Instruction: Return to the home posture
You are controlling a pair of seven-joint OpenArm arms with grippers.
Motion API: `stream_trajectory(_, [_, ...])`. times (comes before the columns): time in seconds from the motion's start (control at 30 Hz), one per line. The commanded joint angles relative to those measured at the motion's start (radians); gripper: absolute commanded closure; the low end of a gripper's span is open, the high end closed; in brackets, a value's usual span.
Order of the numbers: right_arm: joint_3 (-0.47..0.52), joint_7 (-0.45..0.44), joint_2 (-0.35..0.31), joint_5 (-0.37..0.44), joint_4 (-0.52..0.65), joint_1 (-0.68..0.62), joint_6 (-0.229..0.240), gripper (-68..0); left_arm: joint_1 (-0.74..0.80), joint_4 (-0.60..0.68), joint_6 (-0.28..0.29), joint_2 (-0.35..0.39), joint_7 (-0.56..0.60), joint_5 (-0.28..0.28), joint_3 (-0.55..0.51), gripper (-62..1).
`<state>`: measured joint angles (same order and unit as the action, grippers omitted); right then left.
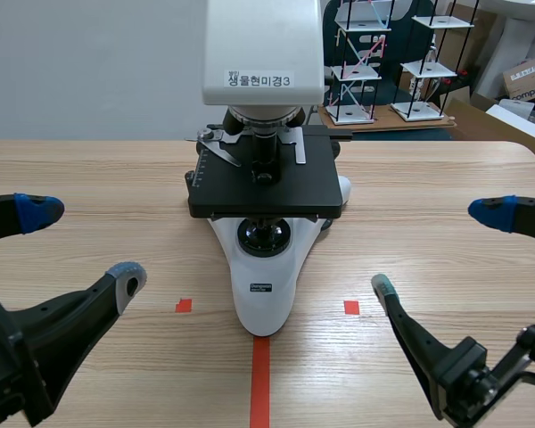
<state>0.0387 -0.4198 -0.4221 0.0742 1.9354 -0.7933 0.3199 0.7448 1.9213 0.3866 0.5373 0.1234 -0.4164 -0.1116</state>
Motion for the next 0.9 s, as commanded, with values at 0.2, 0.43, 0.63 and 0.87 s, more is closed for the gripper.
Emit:
stream_trajectory(0.2, [0.008,0.018,-0.007,0.008,0.066,0.014,0.021,-67.9,0.0,0.005,0.0,-0.005,0.014,-0.007,-0.006,-62.3])
stream_trajectory(0.43, [0.008,0.018,-0.007,0.008,0.066,0.012,0.021,-67.9,0.0,0.005,0.0,-0.005,0.014,-0.007,-0.006,-62.3])
stream_trajectory(0.63, [0.008,0.018,-0.007,0.008,0.066,0.012,0.021,-67.9,0.0,0.005,0.0,-0.005,0.014,-0.007,-0.006,-62.3])
stream_trajectory(0.87, [0.008,0.018,-0.007,0.008,0.066,0.012,0.021,-67.9,0.0,0.005,0.0,-0.005,0.014,-0.007,-0.006,-62.3])
